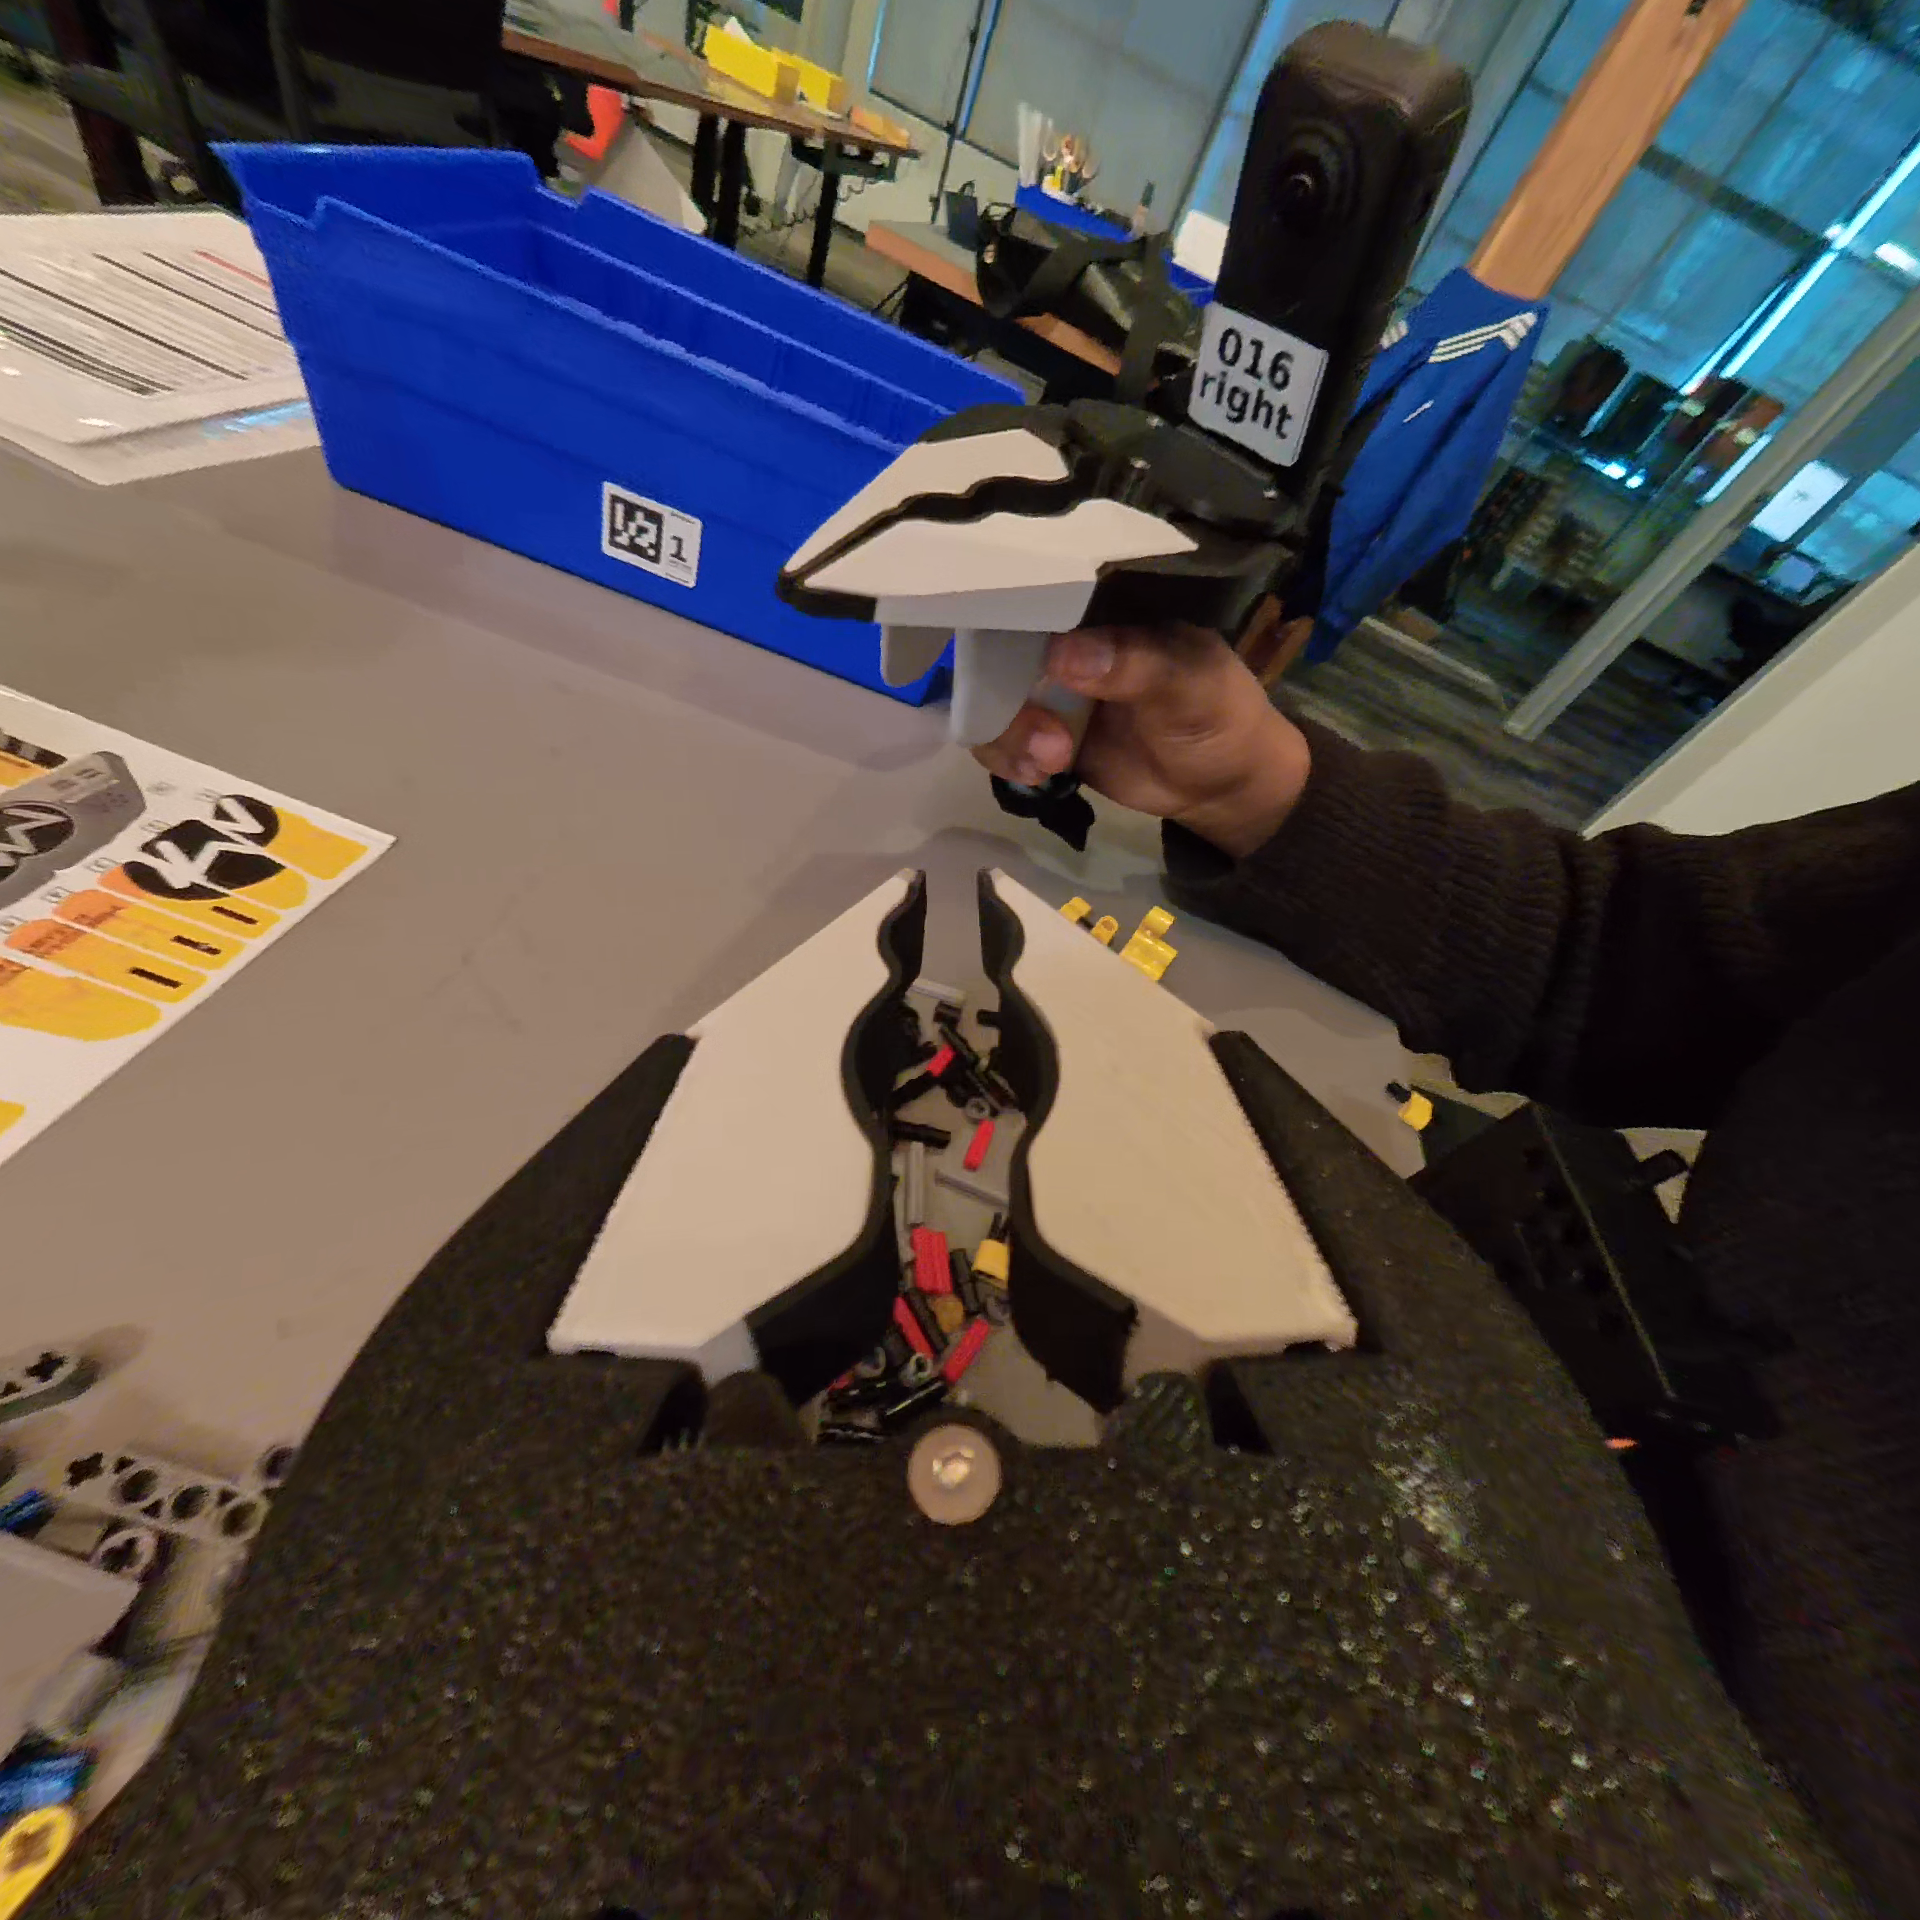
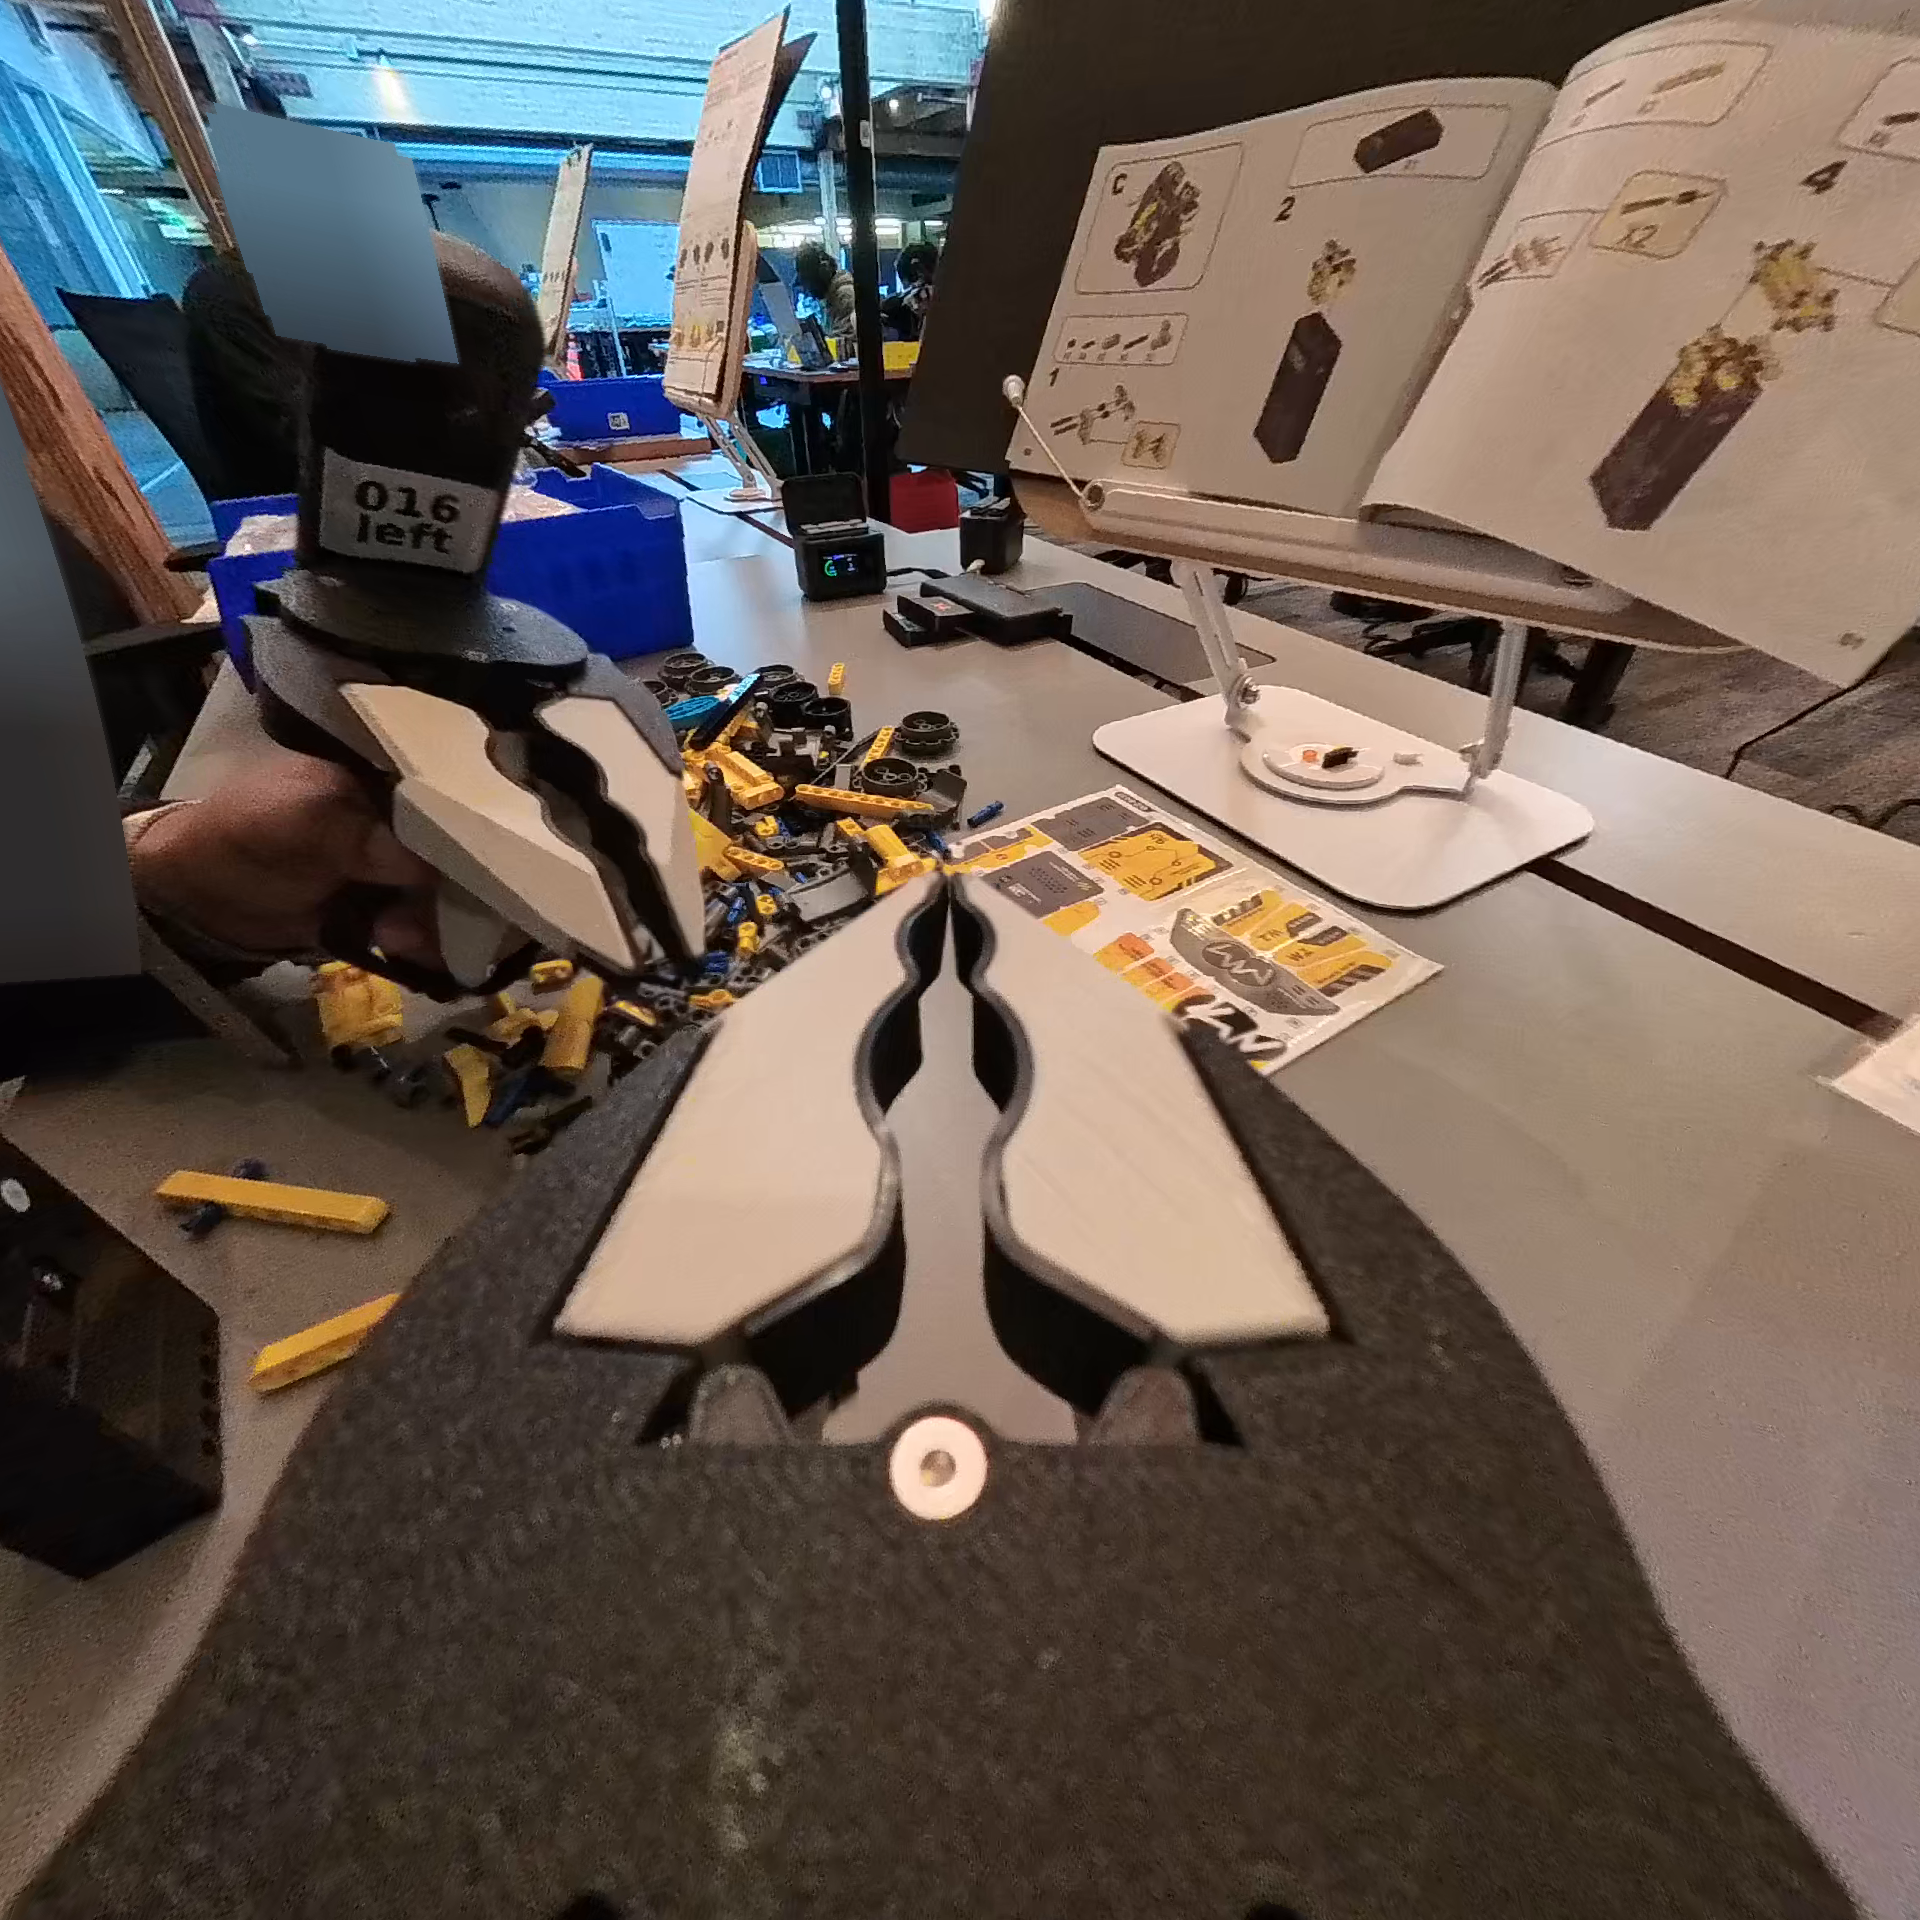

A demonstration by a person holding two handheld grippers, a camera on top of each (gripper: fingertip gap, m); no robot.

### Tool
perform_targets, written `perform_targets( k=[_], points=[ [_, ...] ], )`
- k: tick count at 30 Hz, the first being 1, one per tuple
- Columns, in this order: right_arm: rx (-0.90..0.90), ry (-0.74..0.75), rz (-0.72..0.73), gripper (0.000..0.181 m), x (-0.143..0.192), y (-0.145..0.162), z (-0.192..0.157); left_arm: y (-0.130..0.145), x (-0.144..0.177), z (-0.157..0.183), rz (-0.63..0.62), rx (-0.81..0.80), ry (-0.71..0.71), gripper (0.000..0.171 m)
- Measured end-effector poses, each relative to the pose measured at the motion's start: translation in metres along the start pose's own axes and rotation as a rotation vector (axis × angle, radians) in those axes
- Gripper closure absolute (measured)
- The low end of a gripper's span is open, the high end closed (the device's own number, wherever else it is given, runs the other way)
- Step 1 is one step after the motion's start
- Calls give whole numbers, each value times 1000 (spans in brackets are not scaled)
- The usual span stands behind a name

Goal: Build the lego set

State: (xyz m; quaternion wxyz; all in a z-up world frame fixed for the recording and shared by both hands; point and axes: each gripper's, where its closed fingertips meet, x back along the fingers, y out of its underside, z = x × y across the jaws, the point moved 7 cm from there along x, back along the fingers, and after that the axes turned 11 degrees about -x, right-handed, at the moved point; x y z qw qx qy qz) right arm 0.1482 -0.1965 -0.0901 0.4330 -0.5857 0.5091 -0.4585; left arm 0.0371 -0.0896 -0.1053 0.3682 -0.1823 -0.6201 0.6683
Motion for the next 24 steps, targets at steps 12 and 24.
perform_targets(
  k=[12,24],
  points=[
    [0,-8,-5,181,-2,1,-3,1,0,-3,25,68,35,162],
    [25,-6,-17,181,-3,1,-7,7,-6,1,-13,68,53,162]
  ],
)
